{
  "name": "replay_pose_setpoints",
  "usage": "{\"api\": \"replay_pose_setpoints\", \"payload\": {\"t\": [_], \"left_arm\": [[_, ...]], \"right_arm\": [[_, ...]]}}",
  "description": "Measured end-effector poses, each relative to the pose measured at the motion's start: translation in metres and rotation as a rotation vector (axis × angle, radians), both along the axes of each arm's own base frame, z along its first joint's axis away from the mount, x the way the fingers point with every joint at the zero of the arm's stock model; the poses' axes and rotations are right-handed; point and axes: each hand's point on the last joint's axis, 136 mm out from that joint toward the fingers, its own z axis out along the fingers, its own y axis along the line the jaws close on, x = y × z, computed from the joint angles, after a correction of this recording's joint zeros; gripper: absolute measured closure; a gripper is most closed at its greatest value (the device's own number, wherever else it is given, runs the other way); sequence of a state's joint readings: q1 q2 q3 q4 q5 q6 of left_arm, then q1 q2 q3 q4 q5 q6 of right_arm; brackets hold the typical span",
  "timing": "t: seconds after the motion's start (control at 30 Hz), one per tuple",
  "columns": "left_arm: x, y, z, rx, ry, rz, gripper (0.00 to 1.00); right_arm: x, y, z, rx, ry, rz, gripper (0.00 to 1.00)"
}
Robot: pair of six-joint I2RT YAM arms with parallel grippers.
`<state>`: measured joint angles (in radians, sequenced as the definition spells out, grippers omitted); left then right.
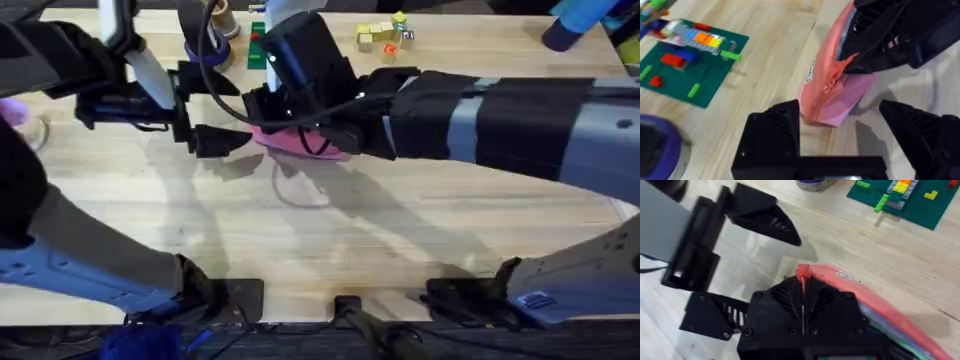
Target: Unzip the bag, pick up the pens from the table one at a time and place them inside, then zip the bag closed.
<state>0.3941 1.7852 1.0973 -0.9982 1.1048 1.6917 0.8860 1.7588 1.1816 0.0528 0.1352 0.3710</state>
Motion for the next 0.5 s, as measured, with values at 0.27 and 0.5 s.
{"api": "replay_pose_setpoints", "payload": {"t": [0.27, 0.5], "left_arm": [[0.003, -0.018, -0.013, -0.005, 0.004, -0.062, 0.008], [0.007, -0.022, -0.017, 0.002, -0.014, -0.078, 0.027]], "right_arm": [[0.0, 0.0, 0.0, 0.0, 0.0, 0.0, 0.973], [0.0, 0.0, 0.0, 0.0, 0.0, 0.0, 0.973]]}}
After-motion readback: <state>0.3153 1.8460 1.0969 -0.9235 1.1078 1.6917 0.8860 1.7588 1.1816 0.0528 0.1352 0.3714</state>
